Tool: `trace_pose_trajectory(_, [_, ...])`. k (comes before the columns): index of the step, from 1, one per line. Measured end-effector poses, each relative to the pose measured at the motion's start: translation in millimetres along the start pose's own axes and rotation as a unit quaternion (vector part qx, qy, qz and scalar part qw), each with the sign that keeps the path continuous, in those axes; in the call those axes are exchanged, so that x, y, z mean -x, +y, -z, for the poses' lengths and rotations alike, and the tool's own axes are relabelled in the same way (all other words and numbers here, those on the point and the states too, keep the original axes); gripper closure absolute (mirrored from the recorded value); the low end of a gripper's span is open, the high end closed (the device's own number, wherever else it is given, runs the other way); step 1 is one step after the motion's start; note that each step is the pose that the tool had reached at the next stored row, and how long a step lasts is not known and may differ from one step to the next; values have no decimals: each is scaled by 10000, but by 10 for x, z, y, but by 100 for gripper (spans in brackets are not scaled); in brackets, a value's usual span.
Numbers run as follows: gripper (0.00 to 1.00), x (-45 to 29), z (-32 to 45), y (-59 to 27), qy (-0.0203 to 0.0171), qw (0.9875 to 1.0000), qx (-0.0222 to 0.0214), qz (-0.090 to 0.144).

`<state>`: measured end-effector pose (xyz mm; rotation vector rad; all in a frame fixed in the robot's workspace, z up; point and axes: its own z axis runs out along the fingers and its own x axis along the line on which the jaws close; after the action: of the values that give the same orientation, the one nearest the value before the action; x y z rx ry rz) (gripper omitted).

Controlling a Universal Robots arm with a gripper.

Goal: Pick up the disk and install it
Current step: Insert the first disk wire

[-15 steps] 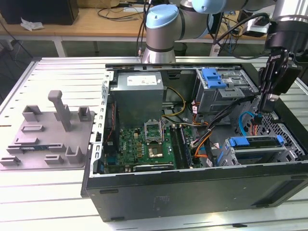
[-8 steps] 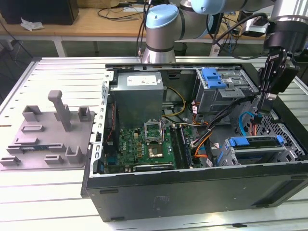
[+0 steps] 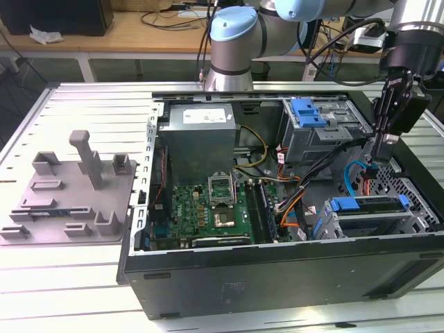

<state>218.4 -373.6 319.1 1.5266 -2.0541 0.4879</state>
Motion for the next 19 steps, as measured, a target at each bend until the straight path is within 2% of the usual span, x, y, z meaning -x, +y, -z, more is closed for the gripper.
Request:
trace_pose_trajectory(5, [84,-27,-16,11,-53,10000,7,7])
trace_pose_trajectory(6, [84,-35,-17,11,-80,10000,8,9])
trace_pose_trajectory(8, [84,-47,-19,11,-167,9999,16,19])
trace_pose_trajectory(9, [84,-52,-22,10,-223,9997,23,25])
trace_pose_trajectory(10, [84,-60,-26,8,-296,9995,34,36])
trace_pose_trajectory(12, [84,-77,-35,3,-381,9992,51,50])
trace_pose_trajectory(13, [84,-78,-38,5,-400,9992,54,54])
trace_pose_trajectory(19, [84,-83,-39,5,-401,9992,53,53])
